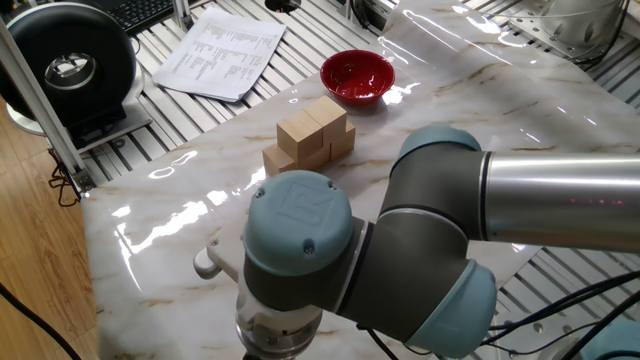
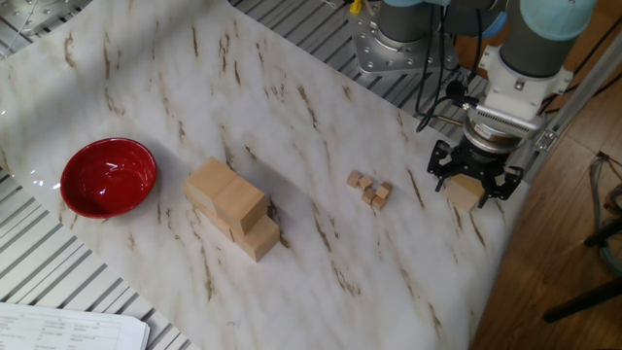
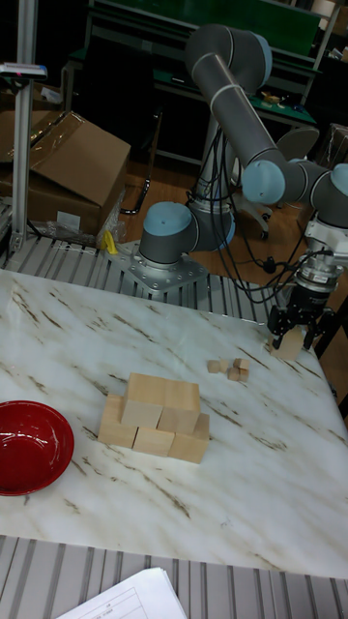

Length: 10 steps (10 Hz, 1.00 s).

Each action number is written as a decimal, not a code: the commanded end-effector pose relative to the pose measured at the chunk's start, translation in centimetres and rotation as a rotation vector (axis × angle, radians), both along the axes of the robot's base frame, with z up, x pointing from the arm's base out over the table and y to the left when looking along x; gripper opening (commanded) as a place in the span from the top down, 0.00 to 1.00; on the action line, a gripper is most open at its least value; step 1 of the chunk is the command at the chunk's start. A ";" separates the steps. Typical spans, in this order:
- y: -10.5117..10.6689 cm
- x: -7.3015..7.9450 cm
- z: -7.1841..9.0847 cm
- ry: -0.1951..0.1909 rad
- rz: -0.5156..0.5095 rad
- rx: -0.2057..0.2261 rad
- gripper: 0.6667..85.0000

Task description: Stack the blocks into a pyramid shape

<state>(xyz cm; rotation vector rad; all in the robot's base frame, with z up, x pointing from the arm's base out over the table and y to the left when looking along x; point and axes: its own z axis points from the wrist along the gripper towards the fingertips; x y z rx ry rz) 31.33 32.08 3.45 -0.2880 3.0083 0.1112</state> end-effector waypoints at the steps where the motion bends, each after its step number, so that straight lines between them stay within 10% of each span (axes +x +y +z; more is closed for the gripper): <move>1: 0.3 -0.1 -0.4 0.005 0.000 0.014 0.19; 10: 0.2 -1.3 -0.6 0.052 -0.016 0.013 0.29</move>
